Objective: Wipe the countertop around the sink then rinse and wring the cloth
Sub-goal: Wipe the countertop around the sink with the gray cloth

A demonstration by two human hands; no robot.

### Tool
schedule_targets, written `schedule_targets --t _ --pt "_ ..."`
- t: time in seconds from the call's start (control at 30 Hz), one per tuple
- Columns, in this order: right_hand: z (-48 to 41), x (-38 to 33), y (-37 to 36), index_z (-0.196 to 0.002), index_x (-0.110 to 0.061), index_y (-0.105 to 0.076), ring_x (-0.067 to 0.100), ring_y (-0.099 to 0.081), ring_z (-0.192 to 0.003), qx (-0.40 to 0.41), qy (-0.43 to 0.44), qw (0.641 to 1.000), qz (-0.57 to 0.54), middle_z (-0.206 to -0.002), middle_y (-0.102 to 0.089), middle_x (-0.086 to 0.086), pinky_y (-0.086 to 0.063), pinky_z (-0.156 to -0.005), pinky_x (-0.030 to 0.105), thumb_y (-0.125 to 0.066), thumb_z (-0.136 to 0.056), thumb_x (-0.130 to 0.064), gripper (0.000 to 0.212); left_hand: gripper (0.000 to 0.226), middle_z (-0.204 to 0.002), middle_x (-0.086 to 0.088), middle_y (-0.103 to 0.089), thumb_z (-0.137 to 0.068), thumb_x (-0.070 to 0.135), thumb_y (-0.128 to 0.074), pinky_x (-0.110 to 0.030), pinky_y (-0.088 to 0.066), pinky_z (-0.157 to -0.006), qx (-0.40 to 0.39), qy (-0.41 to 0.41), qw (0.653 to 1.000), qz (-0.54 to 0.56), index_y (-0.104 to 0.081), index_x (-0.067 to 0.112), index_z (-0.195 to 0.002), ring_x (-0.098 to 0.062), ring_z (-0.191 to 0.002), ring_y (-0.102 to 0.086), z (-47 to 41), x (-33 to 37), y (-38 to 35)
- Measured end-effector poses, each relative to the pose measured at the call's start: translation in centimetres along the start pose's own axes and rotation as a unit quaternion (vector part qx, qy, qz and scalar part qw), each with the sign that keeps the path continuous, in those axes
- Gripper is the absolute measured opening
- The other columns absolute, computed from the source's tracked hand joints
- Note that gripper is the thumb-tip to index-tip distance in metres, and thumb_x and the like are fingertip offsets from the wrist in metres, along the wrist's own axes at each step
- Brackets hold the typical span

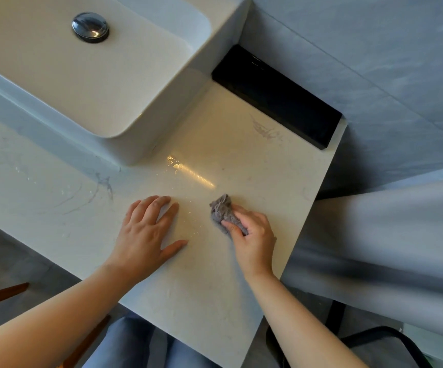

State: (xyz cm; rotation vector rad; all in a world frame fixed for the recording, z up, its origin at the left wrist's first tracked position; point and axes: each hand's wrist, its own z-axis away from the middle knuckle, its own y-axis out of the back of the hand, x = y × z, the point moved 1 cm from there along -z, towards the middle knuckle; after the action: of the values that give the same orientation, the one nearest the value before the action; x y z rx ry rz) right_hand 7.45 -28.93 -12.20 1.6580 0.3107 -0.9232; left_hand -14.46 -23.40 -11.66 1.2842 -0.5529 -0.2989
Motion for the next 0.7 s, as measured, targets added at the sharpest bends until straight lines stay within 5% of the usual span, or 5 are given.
schedule_targets --t 0.1,0.2,0.37,0.7 --pt "0.0 -0.5 1.6 -0.106 -0.022 -0.073 0.009 -0.058 -0.088 -0.034 -0.021 0.998 -0.05 -0.086 -0.064 -0.017 -0.047 -0.076 0.02 -0.077 -0.077 -0.022 0.029 0.077 -0.138 -0.011 -0.048 -0.084 0.067 -0.034 -0.049 -0.03 -0.109 -0.005 -0.005 1.0 -0.003 -0.051 0.012 -0.136 -0.032 -0.129 -0.038 0.2 -0.2 -0.1" --pt "-1.9 0.1 4.7 -0.103 -0.016 -0.074 0.014 -0.061 -0.086 0.033 -0.031 0.997 -0.061 -0.083 -0.061 -0.014 -0.048 -0.078 0.018 -0.076 -0.078 -0.02 0.025 0.078 -0.138 -0.013 -0.047 -0.084 0.067 -0.034 -0.05 -0.03 -0.109 -0.003 -0.005 1.0 -0.004 -0.049 0.011 -0.137 -0.033 -0.129 -0.038 0.2 0.0 0.1" --pt "-5.0 4.0 7.0 -0.104 -0.013 -0.073 0.021 -0.06 -0.091 0.091 -0.077 0.993 -0.013 -0.086 -0.066 0.0 -0.052 -0.081 0.037 -0.073 -0.081 -0.021 0.024 0.078 -0.141 -0.015 -0.044 -0.086 0.065 -0.032 -0.052 -0.027 -0.111 -0.009 -0.004 1.0 -0.017 -0.046 0.008 -0.138 -0.036 -0.132 -0.036 0.3 0.3 -0.3" --pt "0.8 4.4 4.2 -0.108 -0.012 -0.072 0.01 -0.055 -0.091 0.104 -0.029 0.994 0.0 -0.095 -0.07 -0.004 -0.04 -0.081 0.009 -0.076 -0.077 -0.011 0.031 0.078 -0.14 -0.016 -0.043 -0.086 0.064 -0.033 -0.053 -0.027 -0.11 -0.004 -0.008 1.0 -0.012 -0.045 0.008 -0.139 -0.037 -0.132 -0.034 0.4 0.6 -0.1"
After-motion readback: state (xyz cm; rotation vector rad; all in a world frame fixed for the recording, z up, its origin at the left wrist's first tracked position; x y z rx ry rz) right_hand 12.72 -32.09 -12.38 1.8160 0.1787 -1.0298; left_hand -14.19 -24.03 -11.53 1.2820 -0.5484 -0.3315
